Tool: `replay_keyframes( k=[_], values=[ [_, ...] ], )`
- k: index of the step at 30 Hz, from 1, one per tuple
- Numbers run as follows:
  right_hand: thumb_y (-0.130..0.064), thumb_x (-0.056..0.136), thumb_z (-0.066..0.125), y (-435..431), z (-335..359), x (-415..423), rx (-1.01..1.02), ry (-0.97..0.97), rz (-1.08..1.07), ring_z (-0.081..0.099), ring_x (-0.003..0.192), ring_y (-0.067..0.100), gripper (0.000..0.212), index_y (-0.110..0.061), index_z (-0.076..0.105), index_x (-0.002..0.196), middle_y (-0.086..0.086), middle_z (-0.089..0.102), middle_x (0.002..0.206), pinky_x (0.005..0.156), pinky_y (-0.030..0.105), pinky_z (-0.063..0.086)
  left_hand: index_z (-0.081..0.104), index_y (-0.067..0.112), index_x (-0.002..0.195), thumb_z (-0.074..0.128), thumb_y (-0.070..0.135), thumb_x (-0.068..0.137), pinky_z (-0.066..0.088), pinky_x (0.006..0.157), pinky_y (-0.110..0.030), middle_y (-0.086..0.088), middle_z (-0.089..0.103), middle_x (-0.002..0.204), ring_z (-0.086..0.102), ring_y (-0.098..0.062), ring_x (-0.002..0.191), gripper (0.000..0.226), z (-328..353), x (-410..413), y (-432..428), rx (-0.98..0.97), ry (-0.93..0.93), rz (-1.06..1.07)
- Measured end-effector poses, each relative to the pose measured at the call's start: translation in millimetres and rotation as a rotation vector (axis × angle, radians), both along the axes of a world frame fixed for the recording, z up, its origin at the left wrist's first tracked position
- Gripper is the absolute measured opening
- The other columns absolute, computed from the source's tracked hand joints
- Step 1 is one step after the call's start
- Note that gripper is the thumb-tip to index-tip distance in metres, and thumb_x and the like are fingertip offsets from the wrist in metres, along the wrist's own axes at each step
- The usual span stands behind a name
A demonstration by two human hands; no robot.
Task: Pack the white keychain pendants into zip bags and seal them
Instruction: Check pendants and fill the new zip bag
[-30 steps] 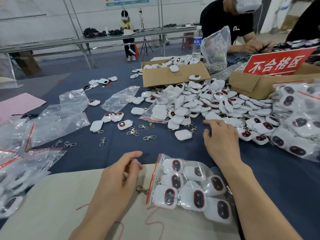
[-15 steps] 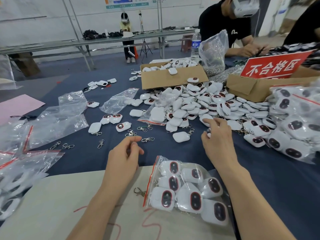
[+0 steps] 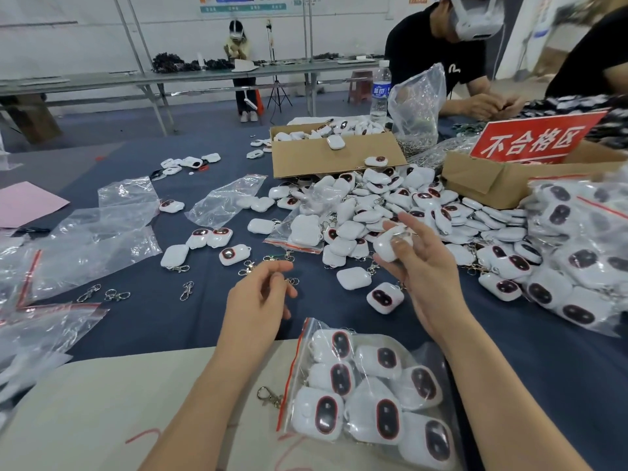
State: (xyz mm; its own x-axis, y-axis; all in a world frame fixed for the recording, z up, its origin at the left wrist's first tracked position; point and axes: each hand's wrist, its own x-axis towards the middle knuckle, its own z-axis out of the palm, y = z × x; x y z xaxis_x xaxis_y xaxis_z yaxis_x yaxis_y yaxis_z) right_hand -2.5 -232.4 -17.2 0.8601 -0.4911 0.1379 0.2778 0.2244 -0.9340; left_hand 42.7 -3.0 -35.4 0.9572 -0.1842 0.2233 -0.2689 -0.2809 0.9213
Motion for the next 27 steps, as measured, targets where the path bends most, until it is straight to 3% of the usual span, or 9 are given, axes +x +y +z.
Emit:
replay_keyframes(
  k=[2,5,9,13,16,19,22,24,27],
  values=[
    [-0.015,0.096,0.060,-2,2,0,0.163,-0.030,0.064,0.072,0.107,0.017,0.027,-0.020,0.061,0.123,-0.002,0.075,0.117,0.081,0.027,0.060,0.066,0.038,0.104,0.045,0.015,0.105,0.044,0.055,-0.011,0.010,0.070,0.078,0.059,-0.008,0.051,0.031,0,0,-2,0.017,-0.012,-0.008],
    [-0.020,0.088,0.062,1,4,-4,0.175,-0.078,0.196,0.069,0.114,0.020,0.025,-0.018,0.069,0.111,0.003,0.073,0.121,0.086,0.027,0.058,0.066,0.038,0.104,0.047,0.016,0.105,0.044,0.055,-0.012,0.011,0.070,0.078,0.058,-0.009,0.051,0.029,3,-4,-5,0.007,-0.027,-0.050],
    [-0.012,0.091,0.066,17,8,-6,-0.141,-0.156,0.285,0.062,0.124,0.017,0.017,-0.025,0.076,0.095,0.000,0.069,0.128,0.099,0.028,0.053,0.074,0.030,0.103,0.050,0.025,0.107,0.047,0.052,-0.020,0.001,0.071,0.080,0.058,-0.012,0.059,0.024,13,-9,-10,-0.279,0.081,-0.160],
    [0.010,0.082,0.072,40,4,-2,-0.495,-0.158,0.299,0.063,0.109,0.003,0.032,-0.021,0.076,0.080,-0.006,0.071,0.110,0.092,0.018,0.047,0.077,0.029,0.106,0.055,0.038,0.103,0.050,0.058,-0.026,-0.005,0.072,0.085,0.059,-0.018,0.069,0.024,14,-10,-18,-0.379,0.240,-0.278],
    [0.009,0.081,0.074,47,0,-2,-0.532,-0.029,0.356,0.063,0.112,0.002,0.039,-0.030,0.078,0.086,-0.006,0.066,0.119,0.098,0.021,0.048,0.075,0.031,0.112,0.063,0.033,0.099,0.052,0.065,-0.028,-0.007,0.073,0.088,0.062,-0.018,0.072,0.017,8,-6,-18,-0.379,0.296,-0.228],
    [-0.002,0.086,0.075,43,2,-5,-0.407,0.024,0.484,0.067,0.113,0.009,0.035,-0.032,0.077,0.104,-0.010,0.068,0.127,0.095,0.021,0.052,0.074,0.028,0.116,0.061,0.020,0.101,0.054,0.070,-0.025,-0.005,0.077,0.106,0.065,-0.014,0.083,0.021,6,-2,-15,-0.422,0.320,-0.209],
    [-0.020,0.091,0.075,40,2,-4,-0.383,0.095,0.378,0.071,0.101,0.013,0.029,-0.035,0.071,0.115,-0.013,0.073,0.117,0.091,0.028,0.057,0.075,0.032,0.113,0.060,0.013,0.101,0.054,0.072,-0.019,0.000,0.076,0.107,0.067,-0.007,0.089,0.027,9,-5,-16,-0.406,0.288,-0.250],
    [-0.021,0.092,0.073,40,0,-2,-0.379,0.150,0.320,0.071,0.102,0.014,0.025,-0.036,0.073,0.112,-0.012,0.074,0.111,0.093,0.033,0.058,0.075,0.032,0.113,0.060,0.010,0.100,0.054,0.073,-0.019,-0.009,0.073,0.102,0.065,-0.006,0.084,0.029,10,-7,-16,-0.383,0.260,-0.257],
    [-0.017,0.094,0.070,43,0,-3,-0.369,0.167,0.387,0.071,0.101,0.006,0.020,-0.033,0.076,0.103,-0.010,0.078,0.104,0.086,0.018,0.055,0.074,0.028,0.115,0.060,0.009,0.100,0.054,0.074,-0.018,-0.006,0.074,0.103,0.064,-0.007,0.082,0.028,10,-7,-15,-0.365,0.248,-0.253]
  ],
)
